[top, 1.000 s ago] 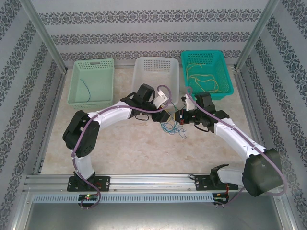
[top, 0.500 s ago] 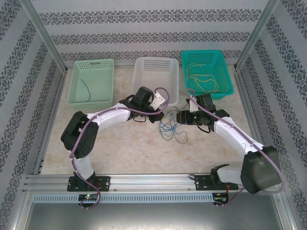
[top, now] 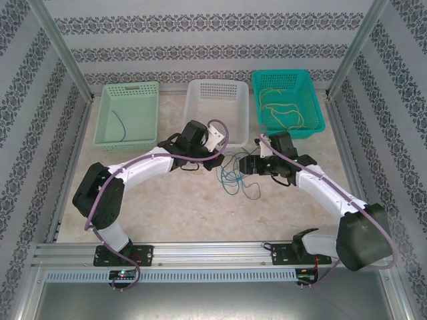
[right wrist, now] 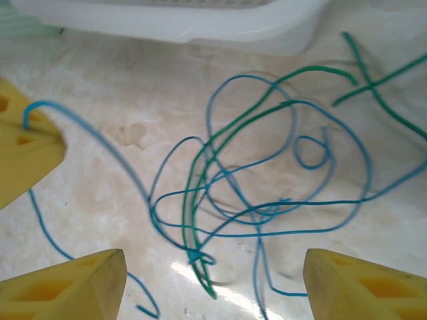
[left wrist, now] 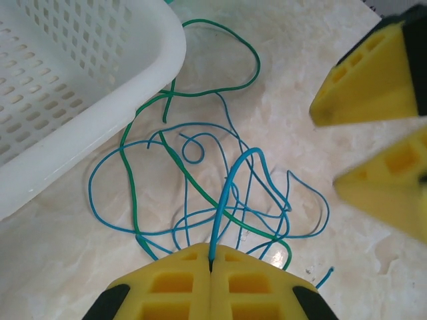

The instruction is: Untangle the cables

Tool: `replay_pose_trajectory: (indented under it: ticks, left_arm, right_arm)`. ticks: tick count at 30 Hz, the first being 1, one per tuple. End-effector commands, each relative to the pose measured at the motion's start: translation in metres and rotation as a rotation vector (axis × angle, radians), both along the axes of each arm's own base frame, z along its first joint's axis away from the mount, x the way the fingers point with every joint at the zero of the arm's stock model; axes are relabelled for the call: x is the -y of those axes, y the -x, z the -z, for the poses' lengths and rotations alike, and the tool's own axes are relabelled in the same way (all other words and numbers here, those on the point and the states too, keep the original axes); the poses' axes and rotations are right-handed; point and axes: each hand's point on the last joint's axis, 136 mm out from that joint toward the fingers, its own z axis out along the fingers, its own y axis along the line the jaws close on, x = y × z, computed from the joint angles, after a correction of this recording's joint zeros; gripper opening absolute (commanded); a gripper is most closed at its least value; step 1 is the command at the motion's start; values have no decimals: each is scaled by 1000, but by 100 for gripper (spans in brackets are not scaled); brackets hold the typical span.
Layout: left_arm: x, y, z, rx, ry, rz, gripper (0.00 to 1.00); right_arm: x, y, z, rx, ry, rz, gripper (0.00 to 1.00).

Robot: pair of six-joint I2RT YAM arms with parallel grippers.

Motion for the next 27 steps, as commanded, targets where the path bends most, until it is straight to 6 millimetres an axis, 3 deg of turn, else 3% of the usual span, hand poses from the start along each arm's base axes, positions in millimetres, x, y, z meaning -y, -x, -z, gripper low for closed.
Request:
replay_pose_trajectory:
  ticks: [1, 4, 9, 16, 19, 27]
  left_arm:
    - [12, 3, -32, 11, 78, 24, 0]
    - [12, 7, -34, 2, 87, 38, 0]
    - [12, 15, -41, -1, 122, 51, 0]
    - [6, 19, -49, 12, 138, 45, 0]
    - [-6, 18, -52, 31, 111, 14, 0]
    - [-63, 11, -27, 70, -163, -105, 0]
  right_arm:
    - [-13, -4, -8, 76, 56, -73, 72]
    - [-19, -12, -7, 92, 53, -74, 71]
    - [-24, -27, -2, 109, 73, -75, 58]
    - [-33, -35, -3, 109, 51, -95, 22]
    - [-25, -32, -2, 100, 62, -74, 8]
    - [36, -24, -14, 128, 210, 105, 5]
